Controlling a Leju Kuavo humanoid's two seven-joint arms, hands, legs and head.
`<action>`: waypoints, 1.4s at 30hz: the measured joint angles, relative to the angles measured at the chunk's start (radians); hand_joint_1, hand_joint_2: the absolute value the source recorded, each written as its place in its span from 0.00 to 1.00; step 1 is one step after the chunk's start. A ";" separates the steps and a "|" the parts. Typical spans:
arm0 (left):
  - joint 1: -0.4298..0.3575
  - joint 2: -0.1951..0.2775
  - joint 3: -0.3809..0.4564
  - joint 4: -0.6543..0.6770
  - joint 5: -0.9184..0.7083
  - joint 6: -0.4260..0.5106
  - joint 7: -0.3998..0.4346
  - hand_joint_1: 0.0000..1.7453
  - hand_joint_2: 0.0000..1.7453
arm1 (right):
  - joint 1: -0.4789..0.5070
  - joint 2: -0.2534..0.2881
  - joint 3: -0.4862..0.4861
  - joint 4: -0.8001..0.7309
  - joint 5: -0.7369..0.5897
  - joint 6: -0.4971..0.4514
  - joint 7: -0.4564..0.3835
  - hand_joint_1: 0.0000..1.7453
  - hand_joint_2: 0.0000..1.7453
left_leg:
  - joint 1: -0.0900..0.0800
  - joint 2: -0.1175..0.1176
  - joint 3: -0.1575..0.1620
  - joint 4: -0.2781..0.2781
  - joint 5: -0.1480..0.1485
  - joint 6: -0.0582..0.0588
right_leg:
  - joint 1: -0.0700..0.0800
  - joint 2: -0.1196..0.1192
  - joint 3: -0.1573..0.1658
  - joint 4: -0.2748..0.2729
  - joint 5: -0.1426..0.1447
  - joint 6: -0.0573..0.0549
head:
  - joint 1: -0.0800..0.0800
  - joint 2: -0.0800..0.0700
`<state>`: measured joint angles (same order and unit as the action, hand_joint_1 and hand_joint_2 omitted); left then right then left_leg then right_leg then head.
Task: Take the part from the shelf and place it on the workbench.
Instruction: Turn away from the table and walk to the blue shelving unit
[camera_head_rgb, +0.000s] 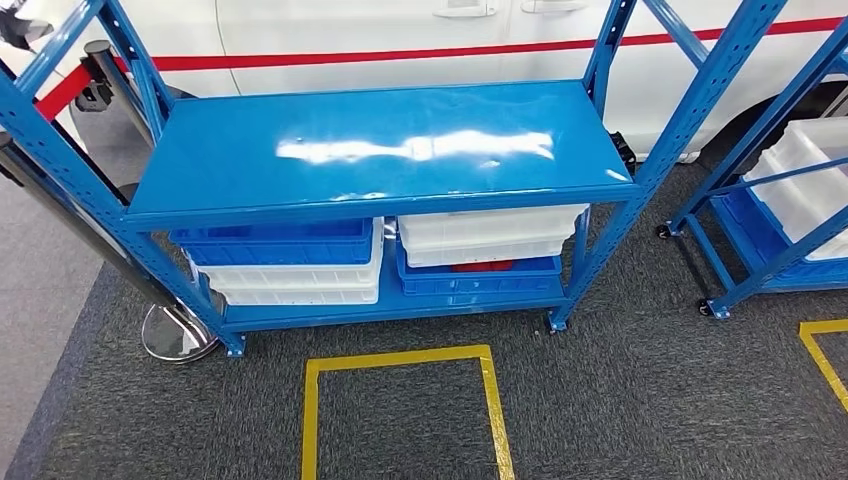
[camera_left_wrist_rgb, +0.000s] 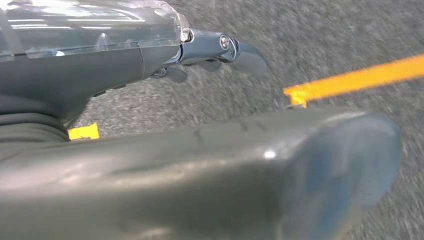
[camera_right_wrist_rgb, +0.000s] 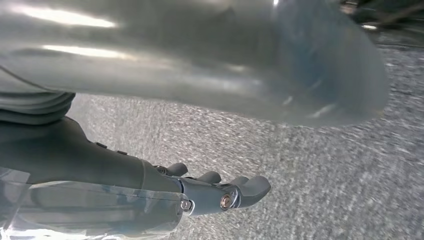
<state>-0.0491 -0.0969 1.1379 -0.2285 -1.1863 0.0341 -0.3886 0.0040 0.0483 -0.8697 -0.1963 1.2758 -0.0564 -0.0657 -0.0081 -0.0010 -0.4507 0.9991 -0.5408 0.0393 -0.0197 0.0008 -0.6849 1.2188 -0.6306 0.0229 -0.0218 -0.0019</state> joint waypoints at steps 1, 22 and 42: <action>0.000 -0.001 0.000 0.000 0.000 0.000 0.000 0.00 0.00 | 0.003 0.000 -0.003 0.000 0.000 0.000 0.000 0.00 0.25 | -0.001 0.001 0.019 0.003 -0.018 -0.004 | 0.002 -0.003 -0.006 -0.059 0.081 -0.005 | 0.000 0.000; 0.000 0.001 0.006 0.002 -0.022 0.024 0.010 0.00 0.00 | -0.013 0.029 -0.059 -0.001 -0.010 -0.070 -0.009 0.00 0.00 | 0.004 -0.006 -0.191 0.069 0.112 -0.023 | 0.001 0.041 0.236 -0.179 0.028 -0.002 | -0.007 0.000; -0.004 0.008 0.006 0.002 -0.028 0.021 0.019 0.00 0.00 | -0.028 0.040 -0.091 -0.001 -0.017 -0.089 0.029 0.00 1.00 | 0.012 -0.002 -0.221 0.265 -0.059 -0.059 | 0.003 -0.003 0.139 -0.190 0.132 -0.044 | -0.009 0.000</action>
<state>-0.0530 -0.0891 1.1439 -0.2270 -1.2140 0.0555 -0.3699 -0.0240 0.0880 -0.9604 -0.1972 1.2586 -0.1451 -0.0366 0.0038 -0.0031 -0.6716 1.2637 -0.5997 -0.0193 -0.0171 -0.0021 -0.5454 1.0288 -0.4988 -0.0215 -0.0306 -0.0019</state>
